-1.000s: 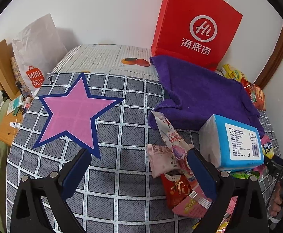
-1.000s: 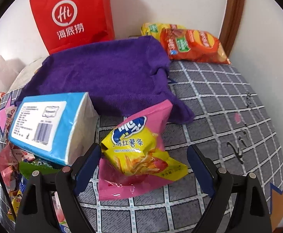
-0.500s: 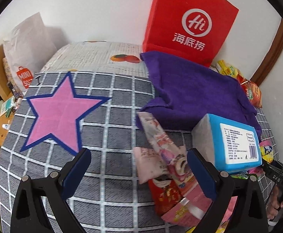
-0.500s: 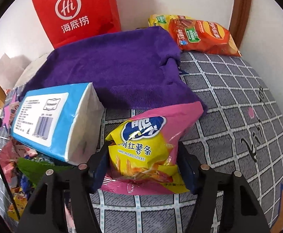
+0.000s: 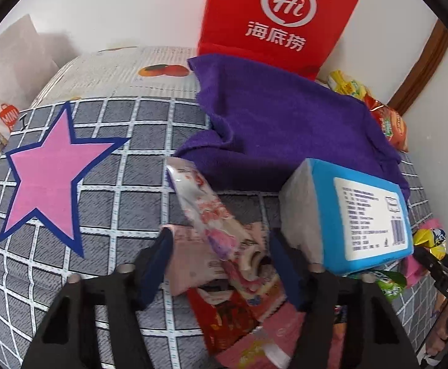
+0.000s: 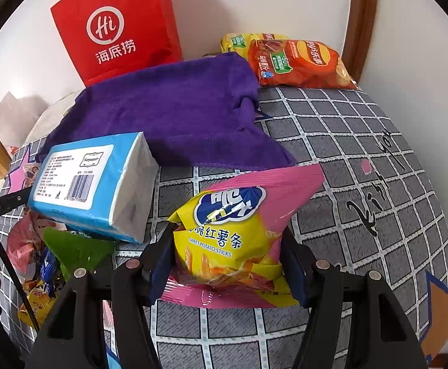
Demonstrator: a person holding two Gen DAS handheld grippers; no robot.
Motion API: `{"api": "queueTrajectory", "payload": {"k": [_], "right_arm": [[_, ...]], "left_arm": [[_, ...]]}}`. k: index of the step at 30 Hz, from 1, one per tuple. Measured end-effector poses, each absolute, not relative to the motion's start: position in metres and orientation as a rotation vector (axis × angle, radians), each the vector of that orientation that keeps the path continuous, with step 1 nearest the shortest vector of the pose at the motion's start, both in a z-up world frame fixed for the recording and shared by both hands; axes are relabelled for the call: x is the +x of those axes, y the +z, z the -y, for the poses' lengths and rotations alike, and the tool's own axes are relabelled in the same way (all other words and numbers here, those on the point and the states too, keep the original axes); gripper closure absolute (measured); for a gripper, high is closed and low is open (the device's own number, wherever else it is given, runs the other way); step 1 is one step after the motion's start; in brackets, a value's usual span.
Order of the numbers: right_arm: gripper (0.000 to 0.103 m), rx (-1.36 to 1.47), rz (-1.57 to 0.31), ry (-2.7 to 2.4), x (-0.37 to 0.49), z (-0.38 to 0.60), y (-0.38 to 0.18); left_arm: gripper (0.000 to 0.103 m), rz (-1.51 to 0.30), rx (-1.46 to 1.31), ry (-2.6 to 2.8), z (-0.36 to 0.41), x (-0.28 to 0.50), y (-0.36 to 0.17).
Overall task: Organize snacks
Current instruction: 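Carry both held snacks onto the purple towel in front of the red bag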
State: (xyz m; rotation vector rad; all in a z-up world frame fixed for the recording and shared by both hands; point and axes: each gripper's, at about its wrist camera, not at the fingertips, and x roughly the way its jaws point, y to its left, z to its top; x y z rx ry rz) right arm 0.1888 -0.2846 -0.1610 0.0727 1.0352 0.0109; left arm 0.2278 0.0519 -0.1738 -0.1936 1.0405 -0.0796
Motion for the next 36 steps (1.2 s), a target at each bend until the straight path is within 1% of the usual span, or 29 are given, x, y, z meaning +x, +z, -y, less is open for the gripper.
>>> {"api": "queueTrajectory", "payload": {"k": [1,2,3,5,9,15,27,31,36], "right_arm": [[0.040,0.073,-1.035,0.009,0.188,0.285,-0.160],[0.040,0.073,-1.033,0.009,0.187,0.285,-0.159],[0.040,0.073,-1.031,0.011,0.186,0.284,-0.158],[0.040,0.071,-1.027,0.014,0.185,0.283,-0.155],[0.040,0.065,-1.013,0.016,0.180,0.280,-0.147],[0.040,0.072,-0.983,0.013,0.172,0.277,-0.128],[0.040,0.080,-0.866,-0.005,0.164,0.271,-0.059],[0.040,0.071,-0.839,-0.013,0.170,0.266,-0.041],[0.040,0.083,-0.827,-0.008,0.181,0.263,-0.032]], "left_arm": [[0.066,-1.039,-0.190,-0.082,-0.050,0.227,-0.173],[0.071,-1.039,-0.184,-0.087,-0.049,0.227,-0.172],[0.072,-1.041,-0.175,-0.085,-0.047,0.227,-0.172],[0.077,-1.039,-0.165,-0.085,-0.047,0.225,-0.170],[0.078,-1.029,-0.190,-0.098,-0.053,0.219,-0.162],[0.079,-0.985,-0.178,-0.087,-0.060,0.206,-0.134],[0.079,-0.864,-0.141,-0.079,-0.061,0.193,-0.072],[0.079,-0.854,-0.140,-0.101,-0.057,0.199,-0.062],[0.079,-0.845,-0.134,-0.112,-0.053,0.211,-0.055]]}}
